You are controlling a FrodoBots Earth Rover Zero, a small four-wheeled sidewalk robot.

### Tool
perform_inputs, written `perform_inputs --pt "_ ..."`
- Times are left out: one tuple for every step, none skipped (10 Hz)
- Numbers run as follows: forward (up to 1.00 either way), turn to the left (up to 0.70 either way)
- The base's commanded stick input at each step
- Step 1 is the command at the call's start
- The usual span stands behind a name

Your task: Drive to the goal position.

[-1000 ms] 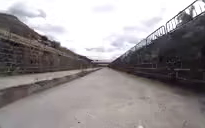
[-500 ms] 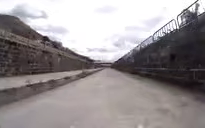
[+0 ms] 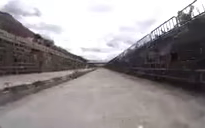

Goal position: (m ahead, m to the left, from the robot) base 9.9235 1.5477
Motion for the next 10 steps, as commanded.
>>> perform_inputs --pt "1.0 0.0" --pt "1.0 0.0" --pt "1.0 0.0" --pt "1.0 0.0" --pt "1.0 0.0" --pt "1.0 0.0" --pt "1.0 0.0" --pt "1.0 0.0" --pt "1.0 0.0" --pt "1.0 0.0"
